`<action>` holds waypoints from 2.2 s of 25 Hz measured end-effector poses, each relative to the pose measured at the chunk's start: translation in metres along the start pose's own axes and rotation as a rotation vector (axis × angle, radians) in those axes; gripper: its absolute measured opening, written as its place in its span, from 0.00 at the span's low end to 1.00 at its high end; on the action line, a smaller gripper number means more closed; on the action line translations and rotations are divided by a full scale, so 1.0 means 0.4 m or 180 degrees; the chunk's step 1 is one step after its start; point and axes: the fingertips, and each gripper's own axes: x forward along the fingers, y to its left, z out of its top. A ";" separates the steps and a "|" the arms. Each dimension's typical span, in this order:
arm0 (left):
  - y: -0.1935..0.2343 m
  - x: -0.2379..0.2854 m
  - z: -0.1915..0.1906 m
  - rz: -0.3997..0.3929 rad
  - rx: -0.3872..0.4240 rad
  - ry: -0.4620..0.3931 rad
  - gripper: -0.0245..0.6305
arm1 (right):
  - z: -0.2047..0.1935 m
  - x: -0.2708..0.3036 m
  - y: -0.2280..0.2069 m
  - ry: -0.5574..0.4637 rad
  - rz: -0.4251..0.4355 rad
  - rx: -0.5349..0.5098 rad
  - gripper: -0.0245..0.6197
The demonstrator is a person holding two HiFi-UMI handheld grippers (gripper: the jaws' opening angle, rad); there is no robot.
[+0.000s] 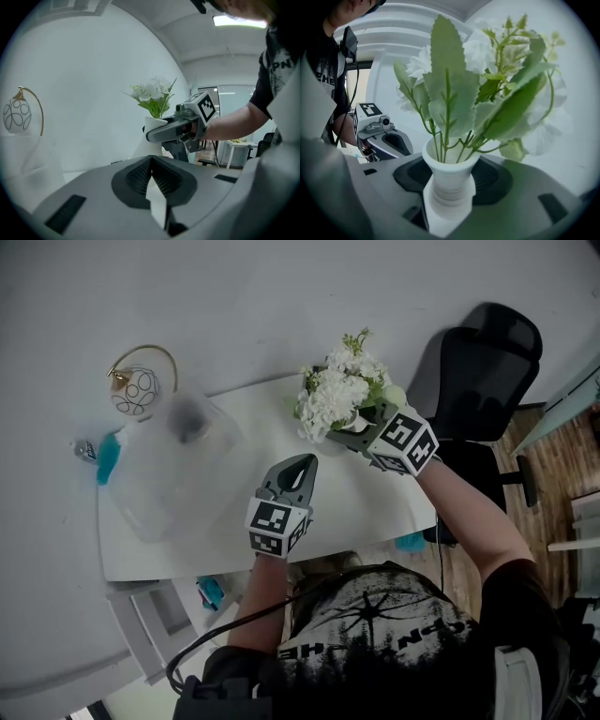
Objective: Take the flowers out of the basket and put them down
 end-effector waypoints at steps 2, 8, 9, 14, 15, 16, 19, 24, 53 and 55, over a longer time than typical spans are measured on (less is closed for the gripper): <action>-0.001 0.002 -0.022 0.0030 -0.0052 0.0002 0.05 | -0.046 0.005 0.007 0.0044 -0.0016 0.0056 0.43; -0.011 0.009 -0.091 0.0093 -0.0162 0.0080 0.05 | -0.169 0.023 0.016 0.0131 -0.0104 0.0143 0.43; -0.012 0.010 -0.102 0.0095 -0.0189 0.0109 0.05 | -0.189 0.027 0.017 0.0155 -0.0115 0.0150 0.43; -0.025 0.006 -0.150 0.0095 -0.0316 0.0247 0.05 | -0.268 0.056 0.028 0.0224 -0.0136 0.0276 0.43; -0.026 0.004 -0.158 0.0106 -0.0321 0.0273 0.05 | -0.280 0.065 0.031 0.0229 -0.0132 0.0296 0.43; -0.027 0.003 -0.165 0.0116 -0.0325 0.0295 0.05 | -0.290 0.073 0.035 0.0231 -0.0130 0.0308 0.43; -0.041 0.005 -0.180 0.0096 -0.0350 0.0348 0.05 | -0.305 0.090 0.039 0.0171 -0.0144 0.0327 0.43; -0.066 0.019 -0.193 0.0012 -0.0313 0.0416 0.05 | -0.298 0.107 0.020 0.0052 -0.0174 0.0399 0.43; -0.146 0.052 -0.163 0.0078 -0.0336 0.0363 0.05 | -0.361 0.006 0.033 0.0112 -0.0088 0.0626 0.46; -0.156 0.060 -0.152 0.0067 -0.0323 0.0341 0.05 | -0.363 -0.016 0.036 0.0091 -0.0075 0.0672 0.46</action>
